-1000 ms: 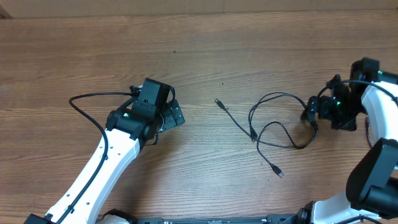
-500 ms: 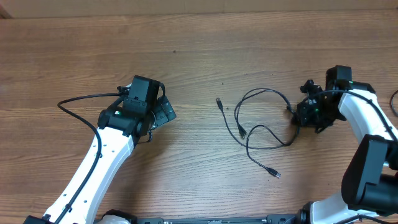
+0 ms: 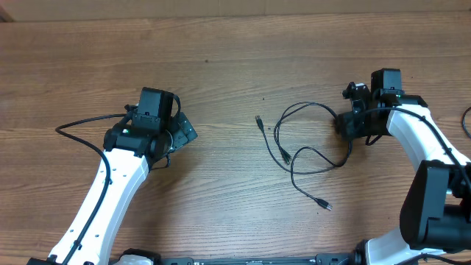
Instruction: Untangle cables
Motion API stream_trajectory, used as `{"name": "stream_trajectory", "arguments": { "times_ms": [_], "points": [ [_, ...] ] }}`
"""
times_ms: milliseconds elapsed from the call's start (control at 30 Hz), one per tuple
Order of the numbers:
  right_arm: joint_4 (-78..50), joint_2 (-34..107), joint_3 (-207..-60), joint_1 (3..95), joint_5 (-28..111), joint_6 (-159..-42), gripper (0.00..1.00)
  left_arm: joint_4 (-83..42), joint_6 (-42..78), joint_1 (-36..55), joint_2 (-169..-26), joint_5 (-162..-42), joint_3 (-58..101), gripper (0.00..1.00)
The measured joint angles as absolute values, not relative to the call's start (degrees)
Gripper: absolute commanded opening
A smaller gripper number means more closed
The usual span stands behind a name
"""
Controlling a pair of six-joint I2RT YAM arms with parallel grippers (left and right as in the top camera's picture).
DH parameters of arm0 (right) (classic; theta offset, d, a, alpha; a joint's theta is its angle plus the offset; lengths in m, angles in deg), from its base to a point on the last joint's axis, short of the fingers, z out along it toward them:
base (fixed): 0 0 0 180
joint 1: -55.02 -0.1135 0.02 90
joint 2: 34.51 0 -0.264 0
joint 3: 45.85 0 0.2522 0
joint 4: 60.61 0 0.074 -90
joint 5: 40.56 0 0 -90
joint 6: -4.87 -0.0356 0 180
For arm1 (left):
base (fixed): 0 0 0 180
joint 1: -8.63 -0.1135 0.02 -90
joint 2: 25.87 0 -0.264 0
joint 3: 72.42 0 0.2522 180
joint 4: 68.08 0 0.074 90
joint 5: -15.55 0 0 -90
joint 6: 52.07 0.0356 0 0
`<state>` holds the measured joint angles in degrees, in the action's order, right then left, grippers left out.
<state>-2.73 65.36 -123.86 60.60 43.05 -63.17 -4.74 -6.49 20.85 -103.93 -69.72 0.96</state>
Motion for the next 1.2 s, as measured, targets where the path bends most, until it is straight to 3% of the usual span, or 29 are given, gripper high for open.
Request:
{"name": "stream_trajectory", "arguments": {
  "times_ms": [133, 233, 467, 733, 967, 1067, 1100, 1133, 1200],
  "points": [
    [-2.7, 65.4, -123.9, 60.6, 45.4, -60.4, 0.2, -4.8, -6.5, 20.9, -103.9, -71.3, 1.0, 1.0],
    [-2.8, 65.4, -123.9, 60.6, 45.1, -59.2, 0.08, -4.9, -5.9, 20.9, -104.0, -73.7, 1.0, 1.0],
    [-2.9, 65.4, -123.9, 60.6, 38.9, -58.7, 0.04, -6.1, -0.3, 20.9, -103.9, -81.1, 1.0, 1.0],
    [-3.3, 65.4, -123.9, 60.6, 10.8, -60.7, 0.04, -8.5, 3.1, 20.9, -101.1, -87.0, 1.0, 1.0],
    [-6.6, 65.4, -123.8, 60.6, -15.7, -70.0, 0.04, -14.1, 8.5, 20.9, -92.8, -94.7, 1.1, 1.0],
    [-7.1, 65.4, -123.8, 60.6, -29.5, -75.2, 0.04, -15.7, 9.8, 20.9, -91.6, -97.2, 1.1, 0.86],
    [-7.1, 65.4, -123.8, 60.6, -31.4, -76.8, 0.04, -17.0, 10.6, 20.9, -91.5, -98.5, 1.1, 0.87],
    [-7.0, 65.4, -123.8, 60.5, -33.9, -79.4, 0.04, -18.6, 11.5, 20.9, -91.6, -100.2, 1.1, 1.0],
    [-7.2, 65.4, -123.8, 60.0, -35.9, -81.8, 0.04, -22.7, 14.0, 21.2, -91.5, -104.7, 1.2, 1.0]
  ]
}}
